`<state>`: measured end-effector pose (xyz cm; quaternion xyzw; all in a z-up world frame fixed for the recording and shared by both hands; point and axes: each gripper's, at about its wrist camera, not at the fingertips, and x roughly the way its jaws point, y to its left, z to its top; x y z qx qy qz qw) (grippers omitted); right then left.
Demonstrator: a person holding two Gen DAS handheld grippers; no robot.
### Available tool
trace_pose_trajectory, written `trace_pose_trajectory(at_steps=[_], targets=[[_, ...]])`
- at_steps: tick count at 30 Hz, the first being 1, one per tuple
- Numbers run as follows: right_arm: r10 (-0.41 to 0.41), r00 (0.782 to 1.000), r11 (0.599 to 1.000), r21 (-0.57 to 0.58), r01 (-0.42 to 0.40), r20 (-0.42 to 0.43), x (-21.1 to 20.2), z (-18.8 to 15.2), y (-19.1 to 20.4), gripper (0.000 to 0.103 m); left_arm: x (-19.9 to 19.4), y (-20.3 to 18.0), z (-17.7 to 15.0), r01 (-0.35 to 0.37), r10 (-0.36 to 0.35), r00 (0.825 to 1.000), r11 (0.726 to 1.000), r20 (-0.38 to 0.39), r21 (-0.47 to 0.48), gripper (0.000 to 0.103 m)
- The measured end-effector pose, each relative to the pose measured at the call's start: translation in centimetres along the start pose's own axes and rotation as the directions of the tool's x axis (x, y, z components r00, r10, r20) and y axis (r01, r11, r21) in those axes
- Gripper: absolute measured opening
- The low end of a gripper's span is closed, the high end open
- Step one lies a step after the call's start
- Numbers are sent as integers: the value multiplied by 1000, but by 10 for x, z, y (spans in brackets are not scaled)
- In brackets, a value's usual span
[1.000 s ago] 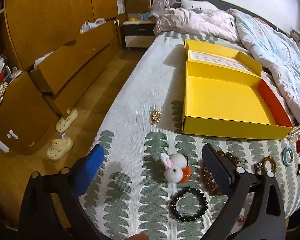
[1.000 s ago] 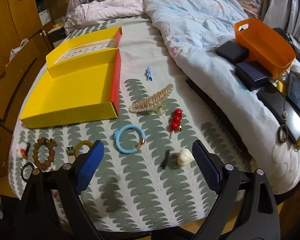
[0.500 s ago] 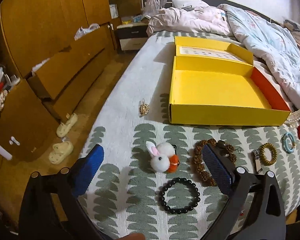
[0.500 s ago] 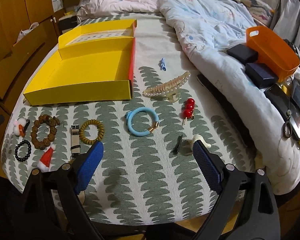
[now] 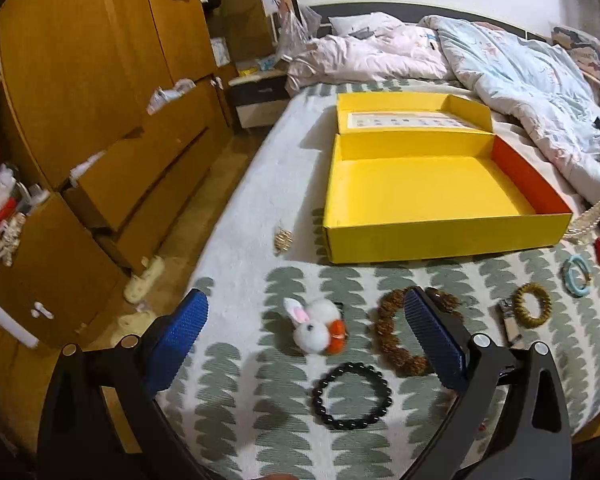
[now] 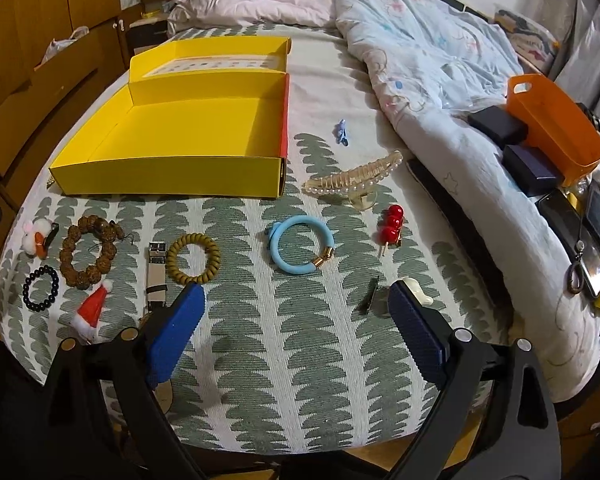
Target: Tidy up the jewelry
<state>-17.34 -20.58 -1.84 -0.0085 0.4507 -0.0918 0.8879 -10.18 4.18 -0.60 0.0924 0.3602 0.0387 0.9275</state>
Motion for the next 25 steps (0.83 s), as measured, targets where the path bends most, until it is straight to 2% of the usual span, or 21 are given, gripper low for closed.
trace_pose_trajectory(at_steps=[10,25], targets=[[-14,1000,1000,3,14,-15,6,0,0,93,-3,7,1,10,-10,1000,999,11,-32,97],[-26,999,1000,13,26,-31,9,-1,-4,93,-5,8,1,10,-10,1000,1000,22,-25,97]])
